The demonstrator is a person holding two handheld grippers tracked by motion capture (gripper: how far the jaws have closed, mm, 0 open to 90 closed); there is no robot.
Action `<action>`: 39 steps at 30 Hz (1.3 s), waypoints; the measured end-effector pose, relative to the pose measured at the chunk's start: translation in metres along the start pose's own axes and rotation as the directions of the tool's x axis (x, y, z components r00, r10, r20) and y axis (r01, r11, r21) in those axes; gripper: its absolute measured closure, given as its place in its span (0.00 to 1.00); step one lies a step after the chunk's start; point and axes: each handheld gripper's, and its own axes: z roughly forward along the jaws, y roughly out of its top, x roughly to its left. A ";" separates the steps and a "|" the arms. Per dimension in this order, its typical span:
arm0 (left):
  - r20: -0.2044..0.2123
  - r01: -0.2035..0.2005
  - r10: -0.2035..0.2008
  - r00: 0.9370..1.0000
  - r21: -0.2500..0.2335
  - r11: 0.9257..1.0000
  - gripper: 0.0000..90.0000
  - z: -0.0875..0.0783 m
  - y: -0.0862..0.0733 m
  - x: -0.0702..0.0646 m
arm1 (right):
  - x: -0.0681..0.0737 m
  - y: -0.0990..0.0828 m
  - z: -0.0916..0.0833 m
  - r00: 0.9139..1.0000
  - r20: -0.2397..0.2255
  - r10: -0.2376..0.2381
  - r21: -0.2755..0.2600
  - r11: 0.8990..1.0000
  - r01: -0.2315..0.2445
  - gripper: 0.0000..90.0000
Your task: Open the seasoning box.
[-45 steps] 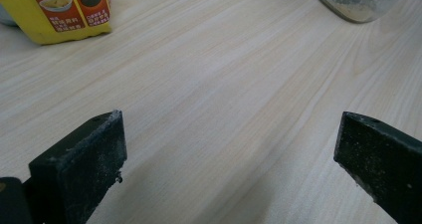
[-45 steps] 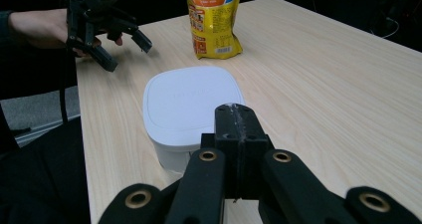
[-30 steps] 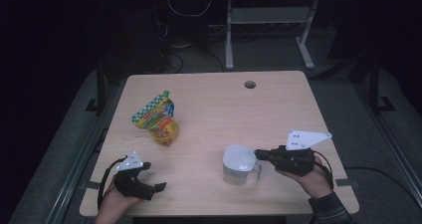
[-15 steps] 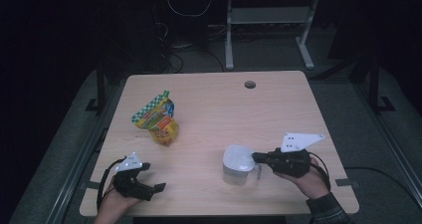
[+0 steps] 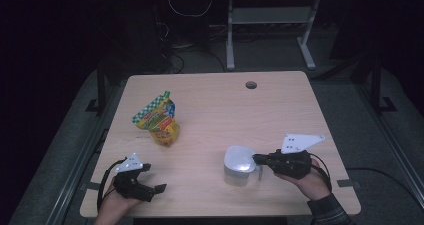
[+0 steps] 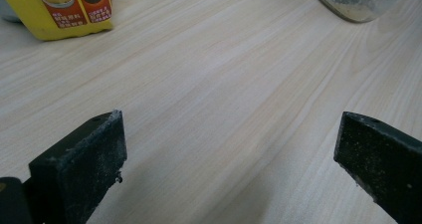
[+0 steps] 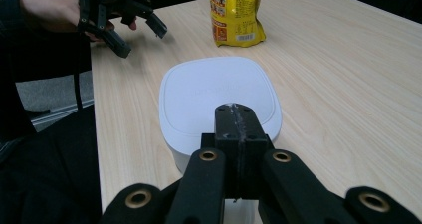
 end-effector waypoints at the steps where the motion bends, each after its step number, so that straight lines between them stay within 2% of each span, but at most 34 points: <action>1: 0.000 0.000 0.000 1.000 0.000 1.000 0.00 0.000 0.000 0.000 | 0.000 0.000 0.000 1.000 0.001 -0.001 0.000 1.000 0.001 1.00; 39: 0.001 -0.001 0.001 1.000 0.002 1.000 0.00 0.000 0.000 0.000 | 0.000 -0.004 -0.003 1.000 0.008 0.008 -0.003 1.000 -0.008 1.00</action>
